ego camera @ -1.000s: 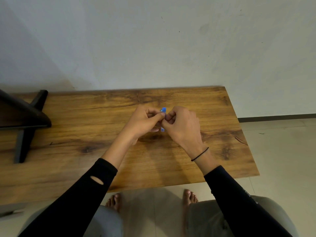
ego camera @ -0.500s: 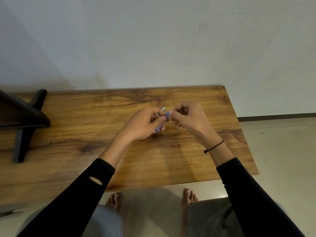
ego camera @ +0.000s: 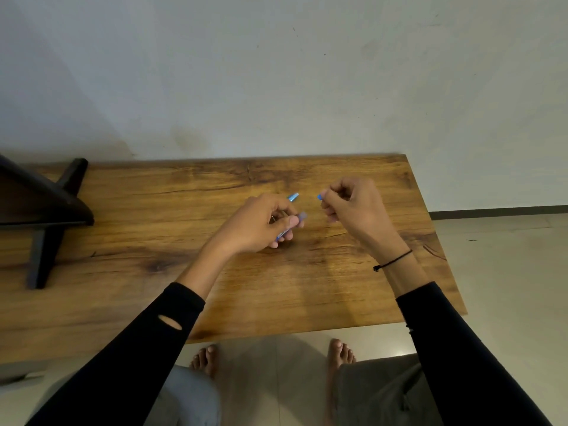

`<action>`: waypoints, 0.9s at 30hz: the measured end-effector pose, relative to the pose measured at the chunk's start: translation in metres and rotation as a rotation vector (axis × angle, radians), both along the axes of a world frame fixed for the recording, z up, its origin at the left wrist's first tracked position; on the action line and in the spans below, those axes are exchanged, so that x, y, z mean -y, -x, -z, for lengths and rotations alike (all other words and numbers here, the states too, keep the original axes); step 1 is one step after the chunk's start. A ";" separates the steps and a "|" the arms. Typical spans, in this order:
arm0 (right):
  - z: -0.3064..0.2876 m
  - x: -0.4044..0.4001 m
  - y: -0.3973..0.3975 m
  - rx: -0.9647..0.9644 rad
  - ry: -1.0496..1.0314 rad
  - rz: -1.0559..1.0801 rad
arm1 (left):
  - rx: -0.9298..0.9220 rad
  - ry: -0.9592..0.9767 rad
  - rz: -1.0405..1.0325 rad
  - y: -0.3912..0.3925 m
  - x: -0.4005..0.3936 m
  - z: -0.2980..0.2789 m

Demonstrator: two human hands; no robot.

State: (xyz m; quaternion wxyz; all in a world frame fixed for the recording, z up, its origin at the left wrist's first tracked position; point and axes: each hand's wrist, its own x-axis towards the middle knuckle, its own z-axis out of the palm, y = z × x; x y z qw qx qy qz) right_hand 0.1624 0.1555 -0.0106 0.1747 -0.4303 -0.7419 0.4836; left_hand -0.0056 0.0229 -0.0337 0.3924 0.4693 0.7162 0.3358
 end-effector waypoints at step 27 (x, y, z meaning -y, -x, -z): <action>-0.023 0.032 0.020 -1.158 1.076 0.274 | -0.177 -0.554 -0.071 -0.030 -0.010 -0.037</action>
